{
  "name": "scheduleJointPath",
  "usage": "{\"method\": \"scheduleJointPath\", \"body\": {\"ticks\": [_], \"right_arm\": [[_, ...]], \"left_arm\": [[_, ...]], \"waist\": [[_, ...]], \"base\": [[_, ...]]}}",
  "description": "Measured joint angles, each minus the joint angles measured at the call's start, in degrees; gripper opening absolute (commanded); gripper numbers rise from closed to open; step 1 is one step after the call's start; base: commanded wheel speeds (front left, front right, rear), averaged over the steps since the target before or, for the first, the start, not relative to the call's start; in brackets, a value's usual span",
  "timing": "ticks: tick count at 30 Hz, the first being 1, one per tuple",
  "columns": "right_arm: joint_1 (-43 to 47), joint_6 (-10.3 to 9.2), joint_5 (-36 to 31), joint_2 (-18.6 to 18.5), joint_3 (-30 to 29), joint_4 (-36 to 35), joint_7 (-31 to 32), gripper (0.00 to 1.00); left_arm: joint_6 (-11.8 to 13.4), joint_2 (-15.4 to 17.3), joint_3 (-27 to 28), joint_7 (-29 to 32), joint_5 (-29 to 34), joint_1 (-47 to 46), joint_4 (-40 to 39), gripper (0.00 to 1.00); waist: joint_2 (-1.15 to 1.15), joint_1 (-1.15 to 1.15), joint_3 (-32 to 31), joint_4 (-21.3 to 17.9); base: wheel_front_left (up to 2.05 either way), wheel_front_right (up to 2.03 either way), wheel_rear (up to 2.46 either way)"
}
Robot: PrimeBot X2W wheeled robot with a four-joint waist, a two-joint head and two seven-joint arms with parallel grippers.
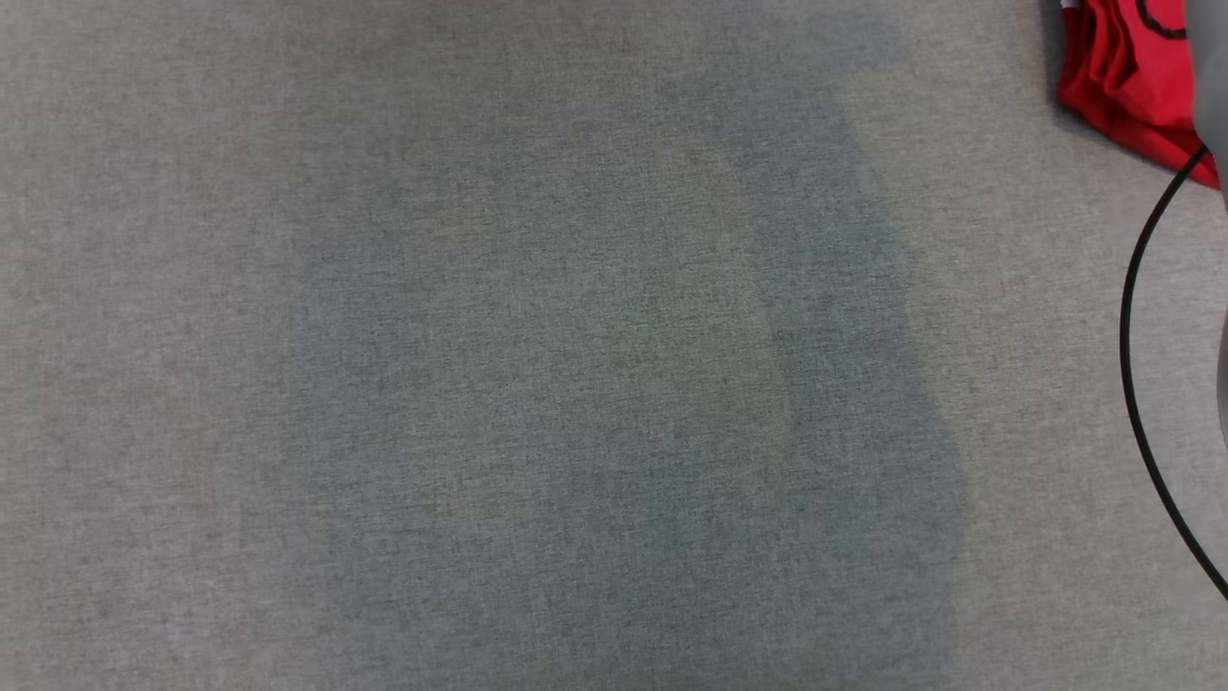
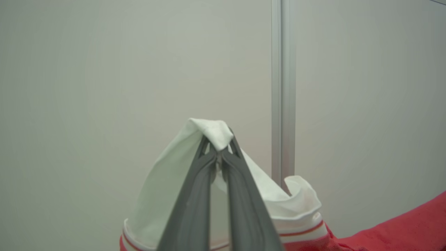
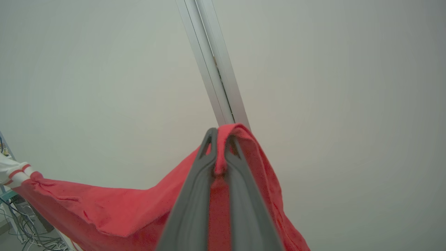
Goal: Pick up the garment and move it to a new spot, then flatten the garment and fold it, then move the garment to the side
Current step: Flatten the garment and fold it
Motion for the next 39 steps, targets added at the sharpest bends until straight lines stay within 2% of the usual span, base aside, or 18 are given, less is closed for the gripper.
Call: {"method": "scheduleJointPath", "body": {"ticks": [5, 12, 18, 22, 26, 32, 36, 39], "right_arm": [[2.5, 0.0, 1.48, -0.11, 3.32, 0.85, -0.92, 0.0], [17.58, 0.0, 5.38, -0.89, 10.79, -2.82, -2.57, 0.0], [34.8, 0.0, 11.96, -3.58, 15.89, -9.61, -3.63, 0.0], [45.58, 0.0, 15.99, -5.95, 18.49, -14.44, -4.04, 0.0], [55.75, 0.0, 19.01, -8.46, 21.61, -17.92, -4.09, 0.0], [67.51, 0.0, 23.56, -10.71, 22.56, -21.94, -4.14, 0.0], [74.2, 0.0, 25.28, -11.13, 22.1, -23.93, -4.24, 0.0], [78.68, 0.0, 25.92, -11.14, 21.35, -25.84, -4.31, 0.0]], "left_arm": [[0.0, -0.65, -2.93, -2.5, -2.71, 4.14, 0.15, 0.0], [0.0, 0.66, -3.03, -4.9, -5.53, 20.52, -2.14, 0.0], [0.58, 0.56, 4.89, -5.1, -6.11, 41.16, -10.4, 0.0], [2.41, -2.02, 11.38, -5.09, -4.54, 56.77, -17.61, 0.0], [2.9, -4.0, 13.89, -5.09, -0.67, 69.07, -21.47, 0.0], [2.34, -7.9, 17.0, -5.09, 0.91, 82.68, -24.9, 0.0], [1.87, -10.96, 18.76, -5.09, 1.66, 90.25, -26.4, 0.0], [2.24, -11.95, 19.96, -5.09, 3.45, 95.37, -27.5, 0.0]], "waist": [[-0.01, 0.0, 0.13, 0.81], [-0.01, -0.01, -1.97, 1.43], [-0.01, 0.0, -5.41, 2.12], [-0.03, -0.02, -7.77, 2.38], [-0.03, -0.02, -10.38, 3.29], [-0.03, -0.02, -14.88, 4.2], [-0.03, -0.01, -17.66, 4.6], [-0.04, -0.02, -19.61, 4.75]], "base": [[0.0, 0.0, 0.0], [0.0, 0.0, 0.0], [0.0, 0.0, 0.0], [0.0, 0.0, 0.0], [0.0, 0.0, 0.0], [0.0, 0.0, 0.0], [0.0, 0.0, 0.0], [0.0, 0.0, 0.0]]}}
